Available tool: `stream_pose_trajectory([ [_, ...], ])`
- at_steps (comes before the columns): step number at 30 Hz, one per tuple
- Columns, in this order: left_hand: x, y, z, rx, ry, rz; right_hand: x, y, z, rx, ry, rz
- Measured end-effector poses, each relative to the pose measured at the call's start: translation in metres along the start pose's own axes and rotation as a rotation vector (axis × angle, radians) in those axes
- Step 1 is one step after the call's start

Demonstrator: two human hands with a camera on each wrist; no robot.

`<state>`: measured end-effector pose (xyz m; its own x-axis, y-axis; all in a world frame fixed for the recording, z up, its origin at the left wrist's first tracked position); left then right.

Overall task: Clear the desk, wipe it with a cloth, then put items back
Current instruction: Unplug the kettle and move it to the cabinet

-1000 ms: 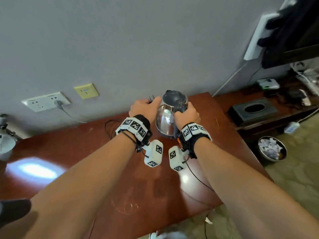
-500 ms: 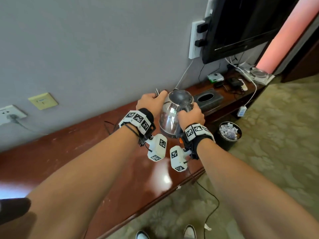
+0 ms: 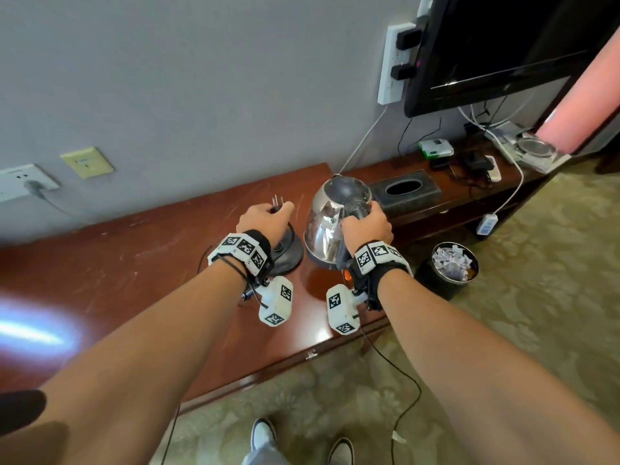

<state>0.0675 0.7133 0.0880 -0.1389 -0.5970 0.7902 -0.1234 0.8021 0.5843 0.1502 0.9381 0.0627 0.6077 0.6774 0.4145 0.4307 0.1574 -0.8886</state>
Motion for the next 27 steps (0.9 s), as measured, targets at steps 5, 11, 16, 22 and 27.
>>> stream_pose_trajectory([
  [5,-0.042,-0.019,0.012,0.021,-0.203,0.246,-0.011,-0.001,0.015,0.017,-0.047,-0.011],
  [11,-0.122,0.001,0.031,-0.066,-0.391,0.418,-0.011,0.008,0.048,0.0,-0.023,-0.055],
  [16,-0.178,0.038,0.051,-0.159,-0.535,0.525,0.001,0.01,0.094,-0.02,0.0,-0.121],
  [22,-0.227,0.049,0.08,-0.08,-0.562,0.504,0.027,0.017,0.145,-0.081,0.112,-0.11],
  [27,-0.274,0.075,0.095,-0.029,-0.7,0.313,0.044,0.026,0.176,-0.139,0.166,-0.066],
])
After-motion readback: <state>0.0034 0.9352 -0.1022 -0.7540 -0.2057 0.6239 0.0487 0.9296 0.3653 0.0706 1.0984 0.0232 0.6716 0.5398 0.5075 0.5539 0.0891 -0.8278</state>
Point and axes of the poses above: each hand's wrist, its own z-axis towards the middle knuckle, its own x-axis out of the back of the hand, y = z × x, the point moved 8 cm from there along z, towards the middle knuckle, and after that the axes turned 9 degrees about z, right-handed, at the moved point
